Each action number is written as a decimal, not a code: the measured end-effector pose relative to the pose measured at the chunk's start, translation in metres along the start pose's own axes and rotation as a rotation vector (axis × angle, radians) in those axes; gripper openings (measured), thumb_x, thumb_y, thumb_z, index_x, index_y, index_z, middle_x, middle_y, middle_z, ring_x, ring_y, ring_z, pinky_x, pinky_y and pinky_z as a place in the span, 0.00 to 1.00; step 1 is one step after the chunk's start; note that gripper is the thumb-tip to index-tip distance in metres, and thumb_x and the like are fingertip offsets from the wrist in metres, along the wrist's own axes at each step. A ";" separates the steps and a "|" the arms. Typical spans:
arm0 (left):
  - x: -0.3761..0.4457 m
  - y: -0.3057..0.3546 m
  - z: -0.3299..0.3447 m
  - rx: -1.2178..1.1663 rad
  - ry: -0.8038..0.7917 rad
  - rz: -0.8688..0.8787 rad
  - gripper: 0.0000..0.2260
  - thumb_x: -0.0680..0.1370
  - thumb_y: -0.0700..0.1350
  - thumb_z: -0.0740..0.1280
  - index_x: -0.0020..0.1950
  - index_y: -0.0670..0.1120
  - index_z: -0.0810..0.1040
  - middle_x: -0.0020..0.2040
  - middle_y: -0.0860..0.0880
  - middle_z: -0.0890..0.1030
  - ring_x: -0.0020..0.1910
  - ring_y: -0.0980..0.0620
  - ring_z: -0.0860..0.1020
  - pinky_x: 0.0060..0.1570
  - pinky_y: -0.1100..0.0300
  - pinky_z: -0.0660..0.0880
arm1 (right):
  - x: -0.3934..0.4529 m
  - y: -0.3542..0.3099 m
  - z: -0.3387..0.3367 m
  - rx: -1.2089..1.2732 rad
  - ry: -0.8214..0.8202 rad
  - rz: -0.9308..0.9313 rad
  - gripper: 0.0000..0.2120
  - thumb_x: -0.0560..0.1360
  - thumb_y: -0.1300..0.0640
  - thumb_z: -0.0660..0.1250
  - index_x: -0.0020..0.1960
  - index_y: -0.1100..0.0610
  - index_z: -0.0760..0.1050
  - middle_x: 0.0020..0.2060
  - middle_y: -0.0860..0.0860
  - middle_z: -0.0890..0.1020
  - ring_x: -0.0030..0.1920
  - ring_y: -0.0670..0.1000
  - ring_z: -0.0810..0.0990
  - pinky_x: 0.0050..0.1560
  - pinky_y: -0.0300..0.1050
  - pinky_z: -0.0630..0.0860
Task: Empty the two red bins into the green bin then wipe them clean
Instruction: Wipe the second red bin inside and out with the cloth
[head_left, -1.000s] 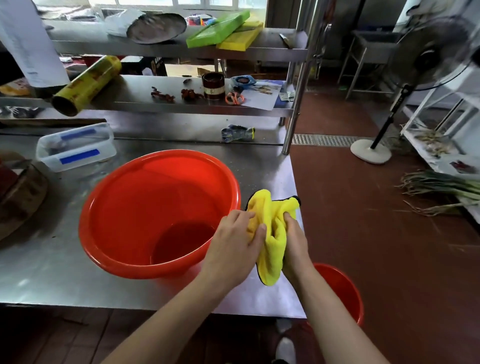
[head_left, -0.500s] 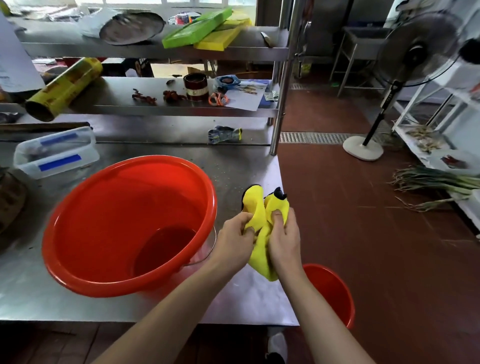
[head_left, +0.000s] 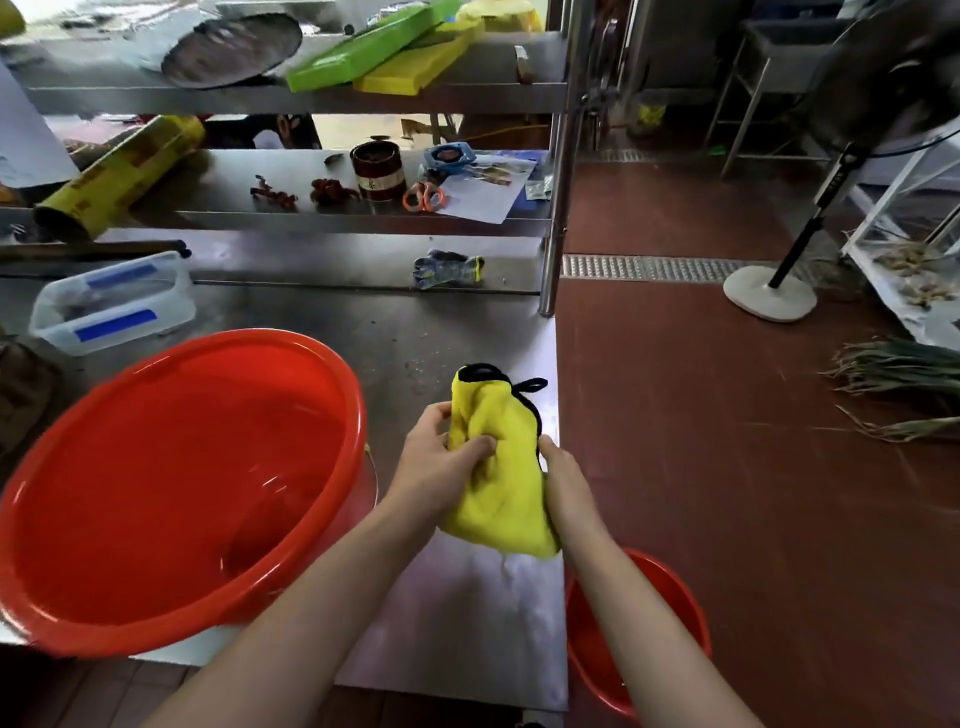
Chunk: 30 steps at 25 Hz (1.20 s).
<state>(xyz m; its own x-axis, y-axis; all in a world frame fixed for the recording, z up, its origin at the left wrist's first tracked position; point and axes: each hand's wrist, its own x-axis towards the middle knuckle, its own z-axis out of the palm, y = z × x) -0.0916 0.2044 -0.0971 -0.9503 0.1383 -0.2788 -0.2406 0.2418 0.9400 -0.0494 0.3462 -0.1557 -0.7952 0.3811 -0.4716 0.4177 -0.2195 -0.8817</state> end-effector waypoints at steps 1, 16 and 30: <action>0.004 0.003 0.005 -0.047 0.000 -0.017 0.18 0.74 0.36 0.74 0.62 0.46 0.76 0.50 0.44 0.85 0.47 0.48 0.84 0.48 0.52 0.81 | 0.008 0.005 -0.009 0.116 -0.025 0.114 0.25 0.76 0.32 0.61 0.56 0.51 0.81 0.52 0.52 0.86 0.51 0.53 0.84 0.52 0.50 0.79; 0.131 -0.014 0.047 0.302 0.164 -0.028 0.23 0.74 0.50 0.76 0.66 0.53 0.71 0.47 0.54 0.80 0.48 0.50 0.80 0.52 0.54 0.76 | 0.130 -0.037 -0.043 -0.152 0.052 -0.328 0.18 0.77 0.65 0.70 0.63 0.51 0.75 0.51 0.46 0.81 0.46 0.36 0.79 0.42 0.26 0.72; 0.355 -0.056 0.111 0.437 0.066 0.132 0.15 0.75 0.39 0.69 0.60 0.49 0.79 0.55 0.49 0.80 0.51 0.51 0.78 0.44 0.69 0.69 | 0.343 -0.039 -0.003 -0.408 0.119 -0.358 0.13 0.76 0.61 0.65 0.59 0.49 0.77 0.56 0.43 0.80 0.59 0.48 0.77 0.60 0.46 0.72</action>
<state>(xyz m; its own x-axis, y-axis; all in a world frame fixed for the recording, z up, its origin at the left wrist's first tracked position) -0.3933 0.3470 -0.2702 -0.9813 0.1368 -0.1356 -0.0243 0.6103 0.7918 -0.3368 0.4886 -0.2835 -0.8736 0.4718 -0.1194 0.2859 0.2989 -0.9105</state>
